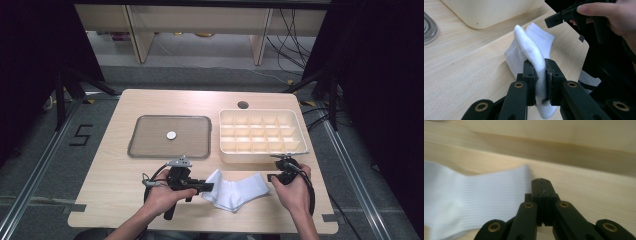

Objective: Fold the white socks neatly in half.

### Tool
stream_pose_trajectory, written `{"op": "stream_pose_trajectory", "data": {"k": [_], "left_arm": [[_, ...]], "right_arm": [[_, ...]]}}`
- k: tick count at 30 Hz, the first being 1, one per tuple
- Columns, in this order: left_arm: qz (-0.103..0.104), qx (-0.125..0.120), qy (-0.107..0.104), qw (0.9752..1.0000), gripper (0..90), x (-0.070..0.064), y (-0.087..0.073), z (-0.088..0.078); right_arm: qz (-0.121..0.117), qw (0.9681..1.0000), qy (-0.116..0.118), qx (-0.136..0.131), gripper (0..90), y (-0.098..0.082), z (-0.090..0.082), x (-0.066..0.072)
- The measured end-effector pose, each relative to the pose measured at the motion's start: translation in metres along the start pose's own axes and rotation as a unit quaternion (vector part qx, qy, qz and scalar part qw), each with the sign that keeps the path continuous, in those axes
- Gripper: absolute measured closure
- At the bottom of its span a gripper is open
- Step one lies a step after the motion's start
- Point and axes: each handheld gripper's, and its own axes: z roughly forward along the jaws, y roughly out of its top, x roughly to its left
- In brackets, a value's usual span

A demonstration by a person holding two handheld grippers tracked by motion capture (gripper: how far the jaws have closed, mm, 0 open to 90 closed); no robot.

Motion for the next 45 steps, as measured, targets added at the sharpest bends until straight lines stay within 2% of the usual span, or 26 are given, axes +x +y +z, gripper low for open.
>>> {"op": "stream_pose_trajectory", "data": {"k": [4,5,6,7,8,11,12,15,17,20,22,24,25,26,30,31,34,36,38,39,41,42,45], "left_arm": [[0.000,-0.002,0.002,1.0000,79.7,-0.001,0.001,0.001],[-0.001,-0.005,0.006,1.0000,79.7,-0.002,0.001,0.001],[0.000,-0.003,0.001,1.0000,79.7,-0.001,0.001,0.001],[0.000,-0.004,0.002,1.0000,79.7,-0.002,0.002,0.001],[0.002,-0.002,-0.001,1.0000,79.7,-0.002,0.002,0.001],[0.002,-0.005,0.000,1.0000,79.7,-0.002,0.002,0.001],[0.002,-0.006,0.000,1.0000,79.7,-0.002,0.002,0.001],[0.001,-0.007,-0.001,1.0000,79.6,-0.002,0.003,0.001],[0.000,-0.009,-0.004,1.0000,79.6,-0.003,0.003,0.001],[0.004,-0.009,0.002,1.0000,79.6,-0.004,0.004,0.002],[0.006,-0.008,0.001,1.0000,79.5,-0.005,0.004,0.003],[0.005,-0.007,0.000,1.0000,79.5,-0.005,0.005,0.004],[0.005,-0.006,-0.002,1.0000,79.5,-0.005,0.004,0.004],[0.006,-0.004,-0.004,1.0000,79.5,-0.005,0.005,0.005],[0.007,-0.005,0.000,1.0000,79.5,-0.005,0.005,0.006],[0.005,-0.005,-0.006,1.0000,79.4,-0.004,0.005,0.007],[0.006,-0.003,-0.001,1.0000,79.4,-0.004,0.005,0.007],[0.006,-0.004,0.000,1.0000,79.4,-0.004,0.005,0.007],[0.006,-0.004,0.001,1.0000,79.4,-0.004,0.006,0.007],[0.004,-0.005,0.001,1.0000,79.4,-0.005,0.006,0.007],[0.003,-0.005,0.003,1.0000,79.3,-0.004,0.006,0.007],[0.006,-0.002,-0.005,1.0000,79.3,-0.003,0.006,0.008],[0.005,-0.003,0.002,1.0000,79.3,-0.003,0.005,0.009]], "right_arm": [[0.012,0.9999,-0.006,0.010,90.0,-0.004,0.007,-0.007],[0.006,0.9999,0.001,0.009,90.0,-0.006,0.009,-0.007],[0.022,0.9995,0.012,0.017,90.0,-0.007,0.009,-0.003],[0.008,0.9997,0.012,0.019,90.0,-0.008,0.012,0.000],[0.013,0.9996,0.013,0.020,90.0,-0.008,0.013,0.002],[0.005,0.9997,0.011,0.020,90.0,-0.009,0.016,0.007],[-0.009,0.9996,0.019,0.021,90.0,-0.009,0.016,0.007],[-0.017,0.9991,0.024,0.029,90.0,-0.008,0.019,0.013],[-0.016,0.9994,0.019,0.026,90.0,-0.008,0.020,0.015],[-0.006,0.9992,0.024,0.030,90.0,-0.007,0.021,0.020],[-0.014,0.9989,0.029,0.033,90.0,-0.006,0.022,0.025],[-0.011,0.9990,0.029,0.031,90.0,-0.006,0.023,0.027],[-0.027,0.9988,0.031,0.027,90.0,-0.006,0.024,0.026],[-0.033,0.9984,0.035,0.030,90.0,-0.006,0.023,0.027],[-0.016,0.9988,0.034,0.031,90.0,-0.005,0.024,0.032],[-0.017,0.9988,0.035,0.031,90.0,-0.005,0.024,0.032],[-0.019,0.9984,0.041,0.033,90.0,-0.005,0.025,0.034],[-0.019,0.9986,0.037,0.033,90.0,-0.004,0.026,0.035],[-0.025,0.9983,0.042,0.031,90.0,-0.004,0.026,0.037],[-0.035,0.9977,0.049,0.031,90.0,-0.004,0.026,0.038],[-0.037,0.9977,0.047,0.030,90.0,-0.004,0.027,0.039],[-0.040,0.9974,0.052,0.031,89.9,-0.004,0.028,0.041],[-0.036,0.9971,0.057,0.034,89.8,-0.005,0.028,0.045]]}}
